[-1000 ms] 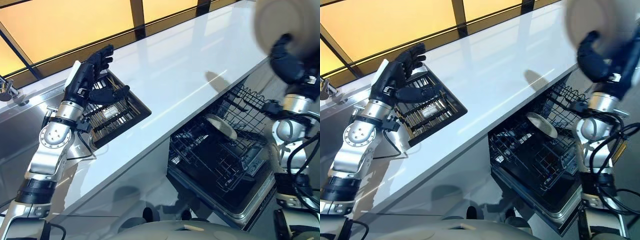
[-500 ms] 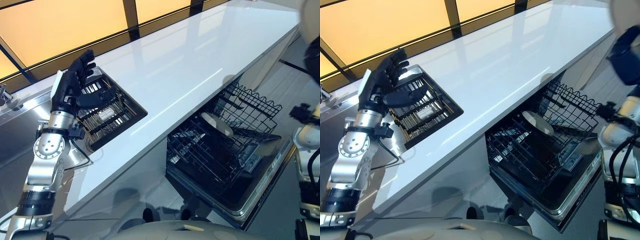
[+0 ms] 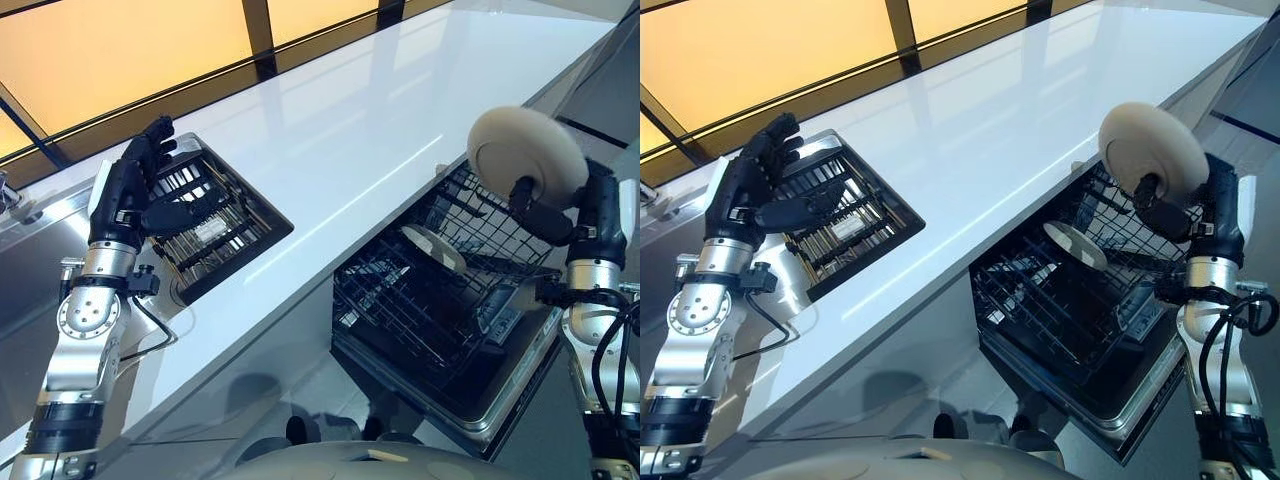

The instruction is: Pick up plates and place into dishwasher.

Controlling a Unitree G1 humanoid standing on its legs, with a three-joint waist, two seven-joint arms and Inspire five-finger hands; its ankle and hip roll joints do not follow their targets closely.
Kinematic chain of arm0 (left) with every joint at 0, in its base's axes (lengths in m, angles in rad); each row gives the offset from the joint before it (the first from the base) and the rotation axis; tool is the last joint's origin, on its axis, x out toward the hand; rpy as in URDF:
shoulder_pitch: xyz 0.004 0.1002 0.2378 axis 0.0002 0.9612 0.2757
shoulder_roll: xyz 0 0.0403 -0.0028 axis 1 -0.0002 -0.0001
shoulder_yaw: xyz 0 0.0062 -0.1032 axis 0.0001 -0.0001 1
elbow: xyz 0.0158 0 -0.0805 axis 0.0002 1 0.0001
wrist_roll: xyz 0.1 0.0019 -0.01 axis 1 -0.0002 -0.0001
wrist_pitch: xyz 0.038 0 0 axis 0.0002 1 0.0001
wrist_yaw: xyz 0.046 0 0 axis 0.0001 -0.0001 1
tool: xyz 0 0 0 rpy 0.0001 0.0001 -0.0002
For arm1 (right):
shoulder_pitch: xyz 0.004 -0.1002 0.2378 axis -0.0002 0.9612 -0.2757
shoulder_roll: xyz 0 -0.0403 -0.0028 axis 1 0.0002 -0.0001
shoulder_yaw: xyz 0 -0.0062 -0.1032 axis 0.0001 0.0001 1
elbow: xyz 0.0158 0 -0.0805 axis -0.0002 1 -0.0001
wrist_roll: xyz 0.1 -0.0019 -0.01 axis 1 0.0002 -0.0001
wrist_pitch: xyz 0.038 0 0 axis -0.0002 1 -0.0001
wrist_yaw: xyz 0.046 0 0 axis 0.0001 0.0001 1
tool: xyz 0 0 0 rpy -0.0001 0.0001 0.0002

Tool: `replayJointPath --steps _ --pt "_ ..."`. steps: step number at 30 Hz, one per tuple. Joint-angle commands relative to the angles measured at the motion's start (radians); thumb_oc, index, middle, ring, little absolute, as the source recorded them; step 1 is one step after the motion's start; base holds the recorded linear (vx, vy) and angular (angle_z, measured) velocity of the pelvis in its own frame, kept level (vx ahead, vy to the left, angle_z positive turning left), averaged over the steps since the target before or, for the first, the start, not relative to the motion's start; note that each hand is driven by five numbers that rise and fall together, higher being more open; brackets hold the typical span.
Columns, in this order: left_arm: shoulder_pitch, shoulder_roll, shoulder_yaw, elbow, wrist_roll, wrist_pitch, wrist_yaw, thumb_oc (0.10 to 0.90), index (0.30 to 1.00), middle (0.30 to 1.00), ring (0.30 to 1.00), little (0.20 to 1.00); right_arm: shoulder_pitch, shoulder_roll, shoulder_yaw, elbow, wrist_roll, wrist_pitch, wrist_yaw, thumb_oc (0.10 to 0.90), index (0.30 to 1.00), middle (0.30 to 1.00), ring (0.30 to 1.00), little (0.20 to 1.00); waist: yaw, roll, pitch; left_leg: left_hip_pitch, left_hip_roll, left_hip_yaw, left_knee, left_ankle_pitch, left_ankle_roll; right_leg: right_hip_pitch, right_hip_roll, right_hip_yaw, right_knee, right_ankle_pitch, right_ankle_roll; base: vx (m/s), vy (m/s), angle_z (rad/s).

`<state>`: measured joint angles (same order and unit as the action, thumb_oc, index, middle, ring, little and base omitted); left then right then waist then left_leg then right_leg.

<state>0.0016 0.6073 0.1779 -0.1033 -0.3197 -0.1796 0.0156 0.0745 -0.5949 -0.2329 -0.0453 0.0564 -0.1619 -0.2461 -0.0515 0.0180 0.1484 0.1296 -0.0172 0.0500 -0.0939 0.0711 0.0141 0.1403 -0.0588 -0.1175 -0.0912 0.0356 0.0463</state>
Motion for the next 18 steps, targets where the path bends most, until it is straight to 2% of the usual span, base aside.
replayJointPath --steps 1,7,11,14,18 --pt "-0.049 0.055 0.105 0.014 0.016 -0.138 0.052 0.8 0.9 0.9 0.9 0.9 -0.088 -0.039 -0.099 -0.091 0.014 -0.06 -0.004 0.1 0.3 0.3 0.3 0.2 -0.021 -0.001 -0.054 0.039 -0.055 0.036 0.007 -0.14 0.03 -0.021 0.066 -0.027 0.084 -0.09 0.025 -0.01 0.009 -0.04" --pt "-0.032 0.062 0.118 0.03 0.014 -0.148 0.064 0.8 0.9 0.9 0.9 0.9 -0.047 -0.024 -0.127 -0.071 0.001 -0.016 -0.035 0.1 0.3 0.3 0.3 0.2 -0.039 0.002 -0.05 0.04 -0.052 0.056 0.007 -0.143 0.031 -0.032 0.067 -0.014 0.09 -0.087 0.032 -0.02 0.014 -0.12" --pt "-0.022 0.063 0.13 0.032 0.012 -0.153 0.064 0.8 0.9 0.9 0.9 0.9 -0.02 -0.009 -0.133 -0.052 -0.002 0.029 0.013 0.1 0.3 0.3 0.3 0.2 -0.046 0.002 -0.045 0.04 -0.052 0.064 0.007 -0.143 0.033 -0.037 0.067 -0.007 0.094 -0.085 0.035 -0.01 0.008 -0.06" --pt "-0.007 0.062 0.142 0.017 0.017 -0.145 0.062 0.8 0.9 0.9 0.9 0.9 0.017 -0.009 -0.111 -0.067 0.013 0.069 0.211 0.1 0.3 0.3 0.3 0.2 -0.051 0.0 -0.043 0.039 -0.051 0.071 0.007 -0.143 0.034 -0.043 0.066 -0.005 0.096 -0.085 0.037 -0.02 -0.001 -0.06" --pt "0.01 0.065 0.146 0.02 0.023 -0.157 0.058 0.8 0.9 0.9 0.9 0.9 0.038 -0.017 -0.073 -0.092 0.096 0.099 0.369 0.1 0.3 0.3 0.3 0.2 -0.051 -0.003 -0.04 0.035 -0.049 0.076 0.007 -0.139 0.031 -0.047 0.064 -0.01 0.097 -0.082 0.037 -0.01 -0.013 -0.03"
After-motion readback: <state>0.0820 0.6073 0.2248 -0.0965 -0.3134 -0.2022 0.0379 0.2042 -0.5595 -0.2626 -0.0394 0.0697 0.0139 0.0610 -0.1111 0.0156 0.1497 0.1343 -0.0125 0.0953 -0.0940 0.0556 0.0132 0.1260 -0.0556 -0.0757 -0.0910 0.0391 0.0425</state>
